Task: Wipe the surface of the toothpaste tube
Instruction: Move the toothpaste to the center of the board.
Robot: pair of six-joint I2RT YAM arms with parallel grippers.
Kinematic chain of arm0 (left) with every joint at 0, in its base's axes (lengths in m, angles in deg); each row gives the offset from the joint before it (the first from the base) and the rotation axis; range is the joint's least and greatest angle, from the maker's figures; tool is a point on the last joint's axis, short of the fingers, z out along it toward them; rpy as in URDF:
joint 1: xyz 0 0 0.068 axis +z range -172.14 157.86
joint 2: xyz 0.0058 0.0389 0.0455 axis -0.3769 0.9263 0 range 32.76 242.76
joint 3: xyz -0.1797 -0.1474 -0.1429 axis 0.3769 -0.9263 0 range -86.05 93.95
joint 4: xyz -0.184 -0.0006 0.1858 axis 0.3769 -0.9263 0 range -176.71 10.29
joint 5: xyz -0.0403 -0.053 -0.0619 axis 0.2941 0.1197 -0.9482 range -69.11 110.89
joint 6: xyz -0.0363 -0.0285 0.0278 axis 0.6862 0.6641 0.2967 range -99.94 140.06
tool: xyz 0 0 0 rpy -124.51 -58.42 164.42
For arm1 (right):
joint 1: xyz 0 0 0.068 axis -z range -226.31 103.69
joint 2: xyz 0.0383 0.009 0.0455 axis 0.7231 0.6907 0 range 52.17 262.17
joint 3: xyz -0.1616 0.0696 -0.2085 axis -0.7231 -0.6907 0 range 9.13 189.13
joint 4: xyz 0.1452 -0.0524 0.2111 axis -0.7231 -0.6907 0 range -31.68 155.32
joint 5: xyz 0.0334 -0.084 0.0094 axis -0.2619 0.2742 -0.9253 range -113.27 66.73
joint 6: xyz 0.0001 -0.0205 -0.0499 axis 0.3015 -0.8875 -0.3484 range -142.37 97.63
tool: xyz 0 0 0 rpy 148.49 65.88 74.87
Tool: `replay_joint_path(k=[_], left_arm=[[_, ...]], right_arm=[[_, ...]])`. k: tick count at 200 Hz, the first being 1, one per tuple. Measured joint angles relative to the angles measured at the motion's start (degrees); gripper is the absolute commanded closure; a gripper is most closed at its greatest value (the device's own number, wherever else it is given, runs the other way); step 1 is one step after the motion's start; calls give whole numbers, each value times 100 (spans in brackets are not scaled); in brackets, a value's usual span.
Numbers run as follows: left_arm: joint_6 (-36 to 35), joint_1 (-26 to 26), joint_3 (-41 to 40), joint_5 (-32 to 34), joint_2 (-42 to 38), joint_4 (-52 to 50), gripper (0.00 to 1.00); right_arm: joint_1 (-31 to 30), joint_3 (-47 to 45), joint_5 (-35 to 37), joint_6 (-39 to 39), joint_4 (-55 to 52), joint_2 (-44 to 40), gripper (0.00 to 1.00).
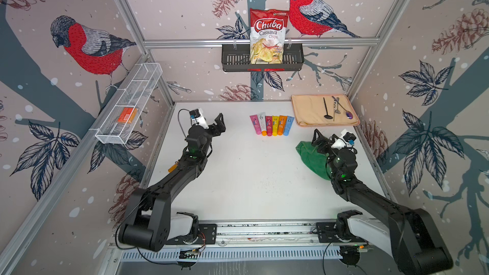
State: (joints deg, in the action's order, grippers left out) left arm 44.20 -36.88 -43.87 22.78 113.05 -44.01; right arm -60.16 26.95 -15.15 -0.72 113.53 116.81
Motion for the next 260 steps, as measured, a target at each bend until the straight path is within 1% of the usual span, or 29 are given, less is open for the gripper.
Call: replay_joint_path(k=[11, 33, 46, 60, 72, 91, 112, 128, 145, 158, 182, 214, 231, 245, 260], left_arm=[[76, -286, 461, 28, 520, -275, 21], [247, -828, 1729, 369, 1742, -1038, 28], [348, -1106, 2632, 623, 2487, -1602, 36], [461, -1338, 3665, 870, 3285, -2236, 39], [605, -1480, 4374, 1008, 3858, -2734, 41], [758, -1600, 5038, 1086, 4468, -3309, 41], [949, -1668, 5202, 1176, 4743, -3646, 41], [1058, -1694, 5340, 1180, 4940, -3816, 38], [1180, -1722, 5626, 1180, 5217, -4011, 37], [1180, -1753, 5799, 1187, 5388, -4168, 38], [1244, -1821, 5827, 1327, 5438, -4256, 40], [1338, -1851, 5528, 1482, 5322, -4087, 44], [1349, -1860, 5243, 1569, 5171, -4050, 43], [1342, -1871, 5005, 1626, 5045, -4074, 40], [1351, -1884, 4848, 1617, 4898, -4109, 39]], right_arm=[[0, 166, -142, 101, -90, 254, 2], [0, 243, -356, 125, -240, 586, 2], [0, 243, -400, 221, -326, 660, 3], [0, 243, -402, 229, -343, 654, 3], [0, 238, -400, 232, -365, 614, 3], [0, 212, -400, 232, -363, 570, 3], [-7, 197, -400, 234, -372, 568, 3], [-15, 199, -402, 234, -376, 570, 3], [-22, 199, -402, 234, -376, 575, 3], [-31, 199, -402, 234, -380, 575, 3], [-37, 199, -404, 234, -389, 575, 3], [-37, 208, -404, 234, -411, 581, 3], [-39, 210, -404, 232, -415, 592, 3], [-44, 216, -404, 232, -426, 603, 3], [-52, 221, -404, 232, -455, 616, 3]])
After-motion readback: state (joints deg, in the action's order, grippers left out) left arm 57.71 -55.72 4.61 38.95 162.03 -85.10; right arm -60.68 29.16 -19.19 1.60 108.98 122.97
